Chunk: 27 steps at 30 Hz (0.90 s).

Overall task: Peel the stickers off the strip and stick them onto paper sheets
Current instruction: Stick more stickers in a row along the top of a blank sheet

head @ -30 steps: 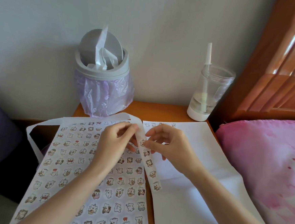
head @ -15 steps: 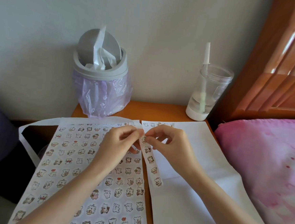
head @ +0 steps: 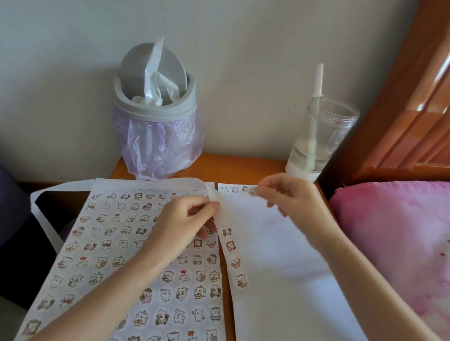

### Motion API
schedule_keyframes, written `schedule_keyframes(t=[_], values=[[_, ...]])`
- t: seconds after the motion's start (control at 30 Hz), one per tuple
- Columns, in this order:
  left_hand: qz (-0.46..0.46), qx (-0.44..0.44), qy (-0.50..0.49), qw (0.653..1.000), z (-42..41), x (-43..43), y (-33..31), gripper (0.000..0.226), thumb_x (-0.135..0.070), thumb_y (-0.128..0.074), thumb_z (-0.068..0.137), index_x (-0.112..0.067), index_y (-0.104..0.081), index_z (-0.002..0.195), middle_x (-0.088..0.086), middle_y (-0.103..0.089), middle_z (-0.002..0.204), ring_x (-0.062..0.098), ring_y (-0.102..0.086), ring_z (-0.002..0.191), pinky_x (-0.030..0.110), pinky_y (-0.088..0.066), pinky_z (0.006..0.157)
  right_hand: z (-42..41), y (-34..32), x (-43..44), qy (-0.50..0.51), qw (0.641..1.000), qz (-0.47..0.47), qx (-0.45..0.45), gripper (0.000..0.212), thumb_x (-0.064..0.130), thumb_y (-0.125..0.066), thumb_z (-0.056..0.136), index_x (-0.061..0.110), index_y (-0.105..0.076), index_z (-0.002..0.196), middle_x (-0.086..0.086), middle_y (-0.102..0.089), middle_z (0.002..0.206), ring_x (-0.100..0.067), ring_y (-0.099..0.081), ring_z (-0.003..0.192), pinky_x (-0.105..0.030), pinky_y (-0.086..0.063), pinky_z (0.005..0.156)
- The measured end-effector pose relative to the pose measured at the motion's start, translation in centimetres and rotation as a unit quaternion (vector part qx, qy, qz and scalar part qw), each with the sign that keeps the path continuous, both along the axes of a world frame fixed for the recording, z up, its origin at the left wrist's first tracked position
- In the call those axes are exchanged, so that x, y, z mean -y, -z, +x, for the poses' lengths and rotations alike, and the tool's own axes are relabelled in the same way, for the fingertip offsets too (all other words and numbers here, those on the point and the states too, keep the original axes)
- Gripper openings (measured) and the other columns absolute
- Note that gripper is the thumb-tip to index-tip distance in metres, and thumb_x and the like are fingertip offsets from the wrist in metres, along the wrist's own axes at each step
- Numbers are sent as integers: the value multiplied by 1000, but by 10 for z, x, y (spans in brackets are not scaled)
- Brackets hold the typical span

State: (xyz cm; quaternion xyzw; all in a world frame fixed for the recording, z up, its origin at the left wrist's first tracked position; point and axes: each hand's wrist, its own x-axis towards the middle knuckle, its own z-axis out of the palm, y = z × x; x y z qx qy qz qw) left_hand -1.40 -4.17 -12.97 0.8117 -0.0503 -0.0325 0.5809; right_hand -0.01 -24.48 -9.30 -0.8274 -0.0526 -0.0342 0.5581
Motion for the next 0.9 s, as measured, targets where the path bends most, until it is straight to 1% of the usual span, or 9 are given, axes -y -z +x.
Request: schedule_keyframes(t=[0.1,0.17,0.2,0.3,0.4,0.5,0.63,0.77,0.9], values=[[22,4,6,1000,-1,1,0,16,-27,-57,89,-23,-72,92,-1,-73,75,15,-69,63,17,-55,57,24,1,28,55,996,-50,-57,7,13,-69,82,17,-68,77,2,-63,65,-4,-50,49,-14,-34,44],[42,8,9,999,-1,0,0,16,-30,-56,89,-26,-71,92,-3,-73,73,14,-69,61,19,-54,60,36,4,39,83,991,-66,-86,7,9,-68,82,14,-68,77,2,-59,62,-1,-46,42,-13,-32,40],[46,8,9,999,-1,0,0,16,-30,-56,89,-27,-71,92,-4,-73,73,14,-69,61,21,-54,62,40,5,42,89,989,-69,-91,8,8,-68,82,13,-68,76,3,-59,61,-2,-45,42,-13,-31,39],[49,11,7,999,-1,0,0,16,-29,-56,90,-27,-72,87,-3,-73,72,13,-68,60,16,-52,59,49,11,45,85,990,-72,-82,14,6,-69,81,14,-66,70,-1,-57,58,-7,-44,44,-12,-31,37],[58,12,5,998,-1,0,0,17,-30,-55,90,-26,-72,85,-4,-73,71,12,-68,59,17,-52,59,55,18,44,78,991,-76,-76,14,7,-69,82,15,-65,71,2,-58,58,0,-44,39,-12,-32,37],[58,11,6,998,-1,0,1,18,-30,-55,90,-25,-72,86,-4,-73,72,12,-69,60,20,-54,62,59,22,46,73,989,-100,-75,12,9,-69,82,16,-66,73,2,-62,62,1,-46,40,-12,-34,38],[64,15,3,998,-1,0,1,17,-30,-56,90,-26,-72,87,-5,-73,71,10,-68,58,17,-53,61,60,24,49,64,989,-113,-70,12,7,-68,82,16,-66,73,3,-63,62,3,-47,39,-10,-34,39],[68,16,5,998,-1,0,0,17,-30,-55,90,-27,-71,87,-5,-72,70,9,-67,57,18,-52,60,62,27,49,65,987,-129,-62,13,8,-68,82,17,-66,73,3,-62,61,3,-47,39,-12,-35,39],[69,16,4,997,-2,0,-1,17,-29,-55,90,-25,-72,86,-5,-72,70,9,-67,57,18,-52,60,62,30,48,69,987,-140,-45,11,6,-68,82,14,-66,75,4,-61,61,5,-48,40,-8,-35,42]])
